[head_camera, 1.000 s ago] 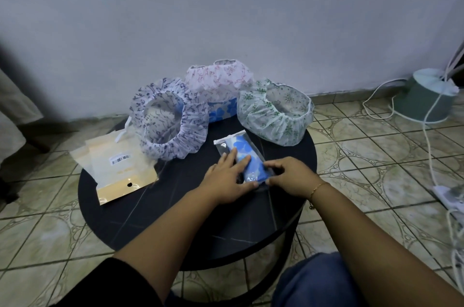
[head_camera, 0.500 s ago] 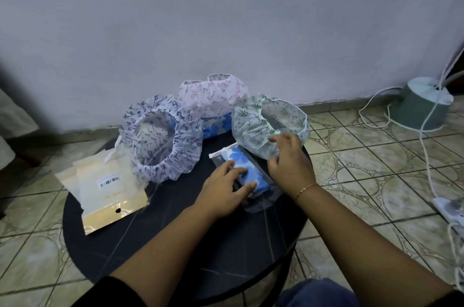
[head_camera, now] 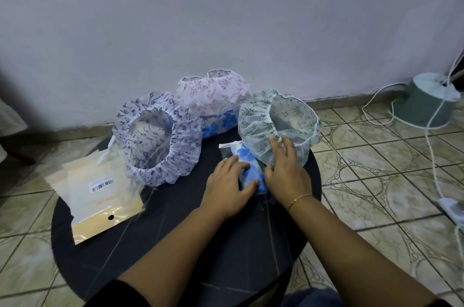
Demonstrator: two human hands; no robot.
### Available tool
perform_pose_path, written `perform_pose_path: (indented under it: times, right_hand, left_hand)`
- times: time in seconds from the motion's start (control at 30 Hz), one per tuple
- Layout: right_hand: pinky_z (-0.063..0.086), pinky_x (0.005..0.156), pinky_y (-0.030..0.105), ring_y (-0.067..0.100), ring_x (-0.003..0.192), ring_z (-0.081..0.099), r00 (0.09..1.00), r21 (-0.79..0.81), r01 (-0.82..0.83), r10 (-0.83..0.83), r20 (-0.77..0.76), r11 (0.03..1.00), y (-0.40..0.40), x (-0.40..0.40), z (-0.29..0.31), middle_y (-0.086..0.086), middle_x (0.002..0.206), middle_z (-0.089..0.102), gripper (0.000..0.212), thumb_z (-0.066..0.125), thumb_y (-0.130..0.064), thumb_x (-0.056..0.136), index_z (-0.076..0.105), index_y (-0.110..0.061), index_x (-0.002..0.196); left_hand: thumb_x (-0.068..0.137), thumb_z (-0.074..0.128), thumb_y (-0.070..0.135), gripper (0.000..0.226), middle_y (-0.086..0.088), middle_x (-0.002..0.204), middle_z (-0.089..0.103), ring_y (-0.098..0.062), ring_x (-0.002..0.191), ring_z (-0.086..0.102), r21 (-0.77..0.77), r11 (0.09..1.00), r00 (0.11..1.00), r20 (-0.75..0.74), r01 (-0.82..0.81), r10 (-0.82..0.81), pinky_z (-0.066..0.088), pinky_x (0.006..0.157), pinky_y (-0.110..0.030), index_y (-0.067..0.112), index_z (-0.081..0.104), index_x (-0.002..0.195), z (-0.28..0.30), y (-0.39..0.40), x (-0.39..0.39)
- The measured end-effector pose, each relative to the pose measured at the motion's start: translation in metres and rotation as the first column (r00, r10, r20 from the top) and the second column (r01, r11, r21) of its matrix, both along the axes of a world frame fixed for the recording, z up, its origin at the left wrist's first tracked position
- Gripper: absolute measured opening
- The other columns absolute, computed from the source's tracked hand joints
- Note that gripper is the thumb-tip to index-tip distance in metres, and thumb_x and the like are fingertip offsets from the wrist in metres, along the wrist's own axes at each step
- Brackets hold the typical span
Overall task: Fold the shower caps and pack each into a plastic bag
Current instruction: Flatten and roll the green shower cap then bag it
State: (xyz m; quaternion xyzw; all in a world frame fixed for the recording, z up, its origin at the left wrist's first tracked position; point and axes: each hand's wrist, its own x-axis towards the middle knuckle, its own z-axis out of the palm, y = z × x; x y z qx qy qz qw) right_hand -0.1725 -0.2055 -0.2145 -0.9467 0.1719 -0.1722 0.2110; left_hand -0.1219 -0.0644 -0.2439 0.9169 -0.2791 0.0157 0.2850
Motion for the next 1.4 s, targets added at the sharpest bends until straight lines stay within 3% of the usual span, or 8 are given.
perform_pose_path:
  times: [0.23,0.37,0.53,0.73,0.87,1.0,1.13,1.4]
  right_hand:
    - [0.048,0.076,0.035,0.027,0.115,0.049,0.989,0.015,0.046,-0.048,0.140,0.999,-0.011,0.001,0.007,0.006,0.144,0.027,0.063,0.055,-0.026,0.086,0.029,-0.024,0.143]
    - [0.046,0.081,0.035,0.027,0.121,0.046,0.995,0.014,0.061,-0.062,0.082,0.998,-0.016,0.004,0.007,0.007,0.146,0.026,0.065,0.053,-0.024,0.087,0.023,-0.021,0.146]
    - [0.047,0.079,0.037,0.028,0.112,0.051,0.991,-0.009,0.013,-0.012,0.133,1.000,-0.011,0.000,0.001,0.010,0.138,0.036,0.057,0.056,-0.015,0.084,0.038,-0.016,0.138]
    - [0.047,0.067,0.037,0.025,0.078,0.053,0.923,-0.254,-0.033,0.127,0.364,0.967,0.009,-0.018,-0.016,0.007,0.085,0.055,0.020,0.046,-0.020,0.075,0.063,-0.012,0.083]
    - [0.046,0.062,0.033,0.022,0.077,0.058,0.948,-0.290,-0.202,0.261,0.183,0.935,0.024,-0.027,-0.032,0.001,0.087,0.063,0.029,0.049,-0.038,0.080,0.068,-0.017,0.086]
    - [0.045,0.063,0.032,0.020,0.086,0.061,0.985,-0.329,-0.171,0.166,-0.046,0.929,0.027,-0.030,-0.033,-0.004,0.097,0.067,0.051,0.040,-0.059,0.079,0.069,-0.024,0.102]
    - [0.041,0.076,0.038,0.024,0.100,0.058,0.988,-0.338,-0.112,0.069,-0.136,0.935,0.027,-0.034,-0.029,-0.001,0.107,0.067,0.065,0.026,-0.066,0.081,0.065,-0.026,0.113]
    - [0.026,0.103,0.034,0.022,0.122,0.044,0.949,-0.251,-0.063,-0.019,-0.314,0.966,0.005,-0.041,-0.029,0.000,0.127,0.053,0.041,0.037,-0.051,0.090,0.045,-0.031,0.126]
  left_hand:
    - [0.091,0.049,0.053,0.055,0.004,0.142,0.044,-0.015,0.134,0.034,-0.079,0.987,0.990,-0.027,-0.141,0.139,0.022,0.106,-0.036,0.025,0.040,0.138,0.023,-0.017,0.001]
    - [0.091,0.041,0.061,0.071,0.001,0.139,0.049,-0.023,0.133,0.040,-0.228,0.925,0.909,-0.359,-0.305,0.211,0.019,0.109,-0.040,0.016,0.028,0.144,0.051,-0.044,0.012]
    - [0.083,0.045,0.071,0.080,-0.016,0.127,0.058,-0.036,0.117,0.053,-0.198,0.894,0.808,-0.536,-0.402,0.245,0.036,0.104,-0.049,0.006,0.051,0.129,0.056,-0.069,0.026]
    - [0.087,0.060,0.045,0.058,-0.025,0.115,0.057,-0.042,0.104,0.057,-0.347,0.807,0.757,-0.629,-0.477,0.176,0.048,0.086,-0.045,-0.006,0.055,0.115,0.064,-0.071,0.023]
    - [0.088,0.057,0.046,0.044,-0.016,0.104,0.064,-0.031,0.093,0.062,-0.434,0.737,0.725,-0.680,-0.519,0.111,0.053,0.087,-0.047,0.009,0.056,0.111,0.056,-0.064,0.021]
    - [0.089,0.059,0.037,0.022,-0.011,0.099,0.069,-0.030,0.091,0.067,-0.543,0.613,0.696,-0.718,-0.574,0.015,0.055,0.083,-0.052,0.016,0.060,0.097,0.048,-0.046,0.025]
    - [0.099,0.049,0.017,0.012,-0.008,0.090,0.067,-0.021,0.076,0.066,-0.603,0.511,0.670,-0.739,-0.613,-0.067,0.057,0.068,-0.037,0.011,0.057,0.092,0.051,-0.020,0.018]
    - [0.096,0.050,0.004,0.014,-0.012,0.085,0.069,-0.017,0.062,0.070,-0.571,0.537,0.569,-0.799,-0.620,-0.192,0.057,0.051,-0.029,0.000,0.056,0.107,0.042,0.048,-0.001]
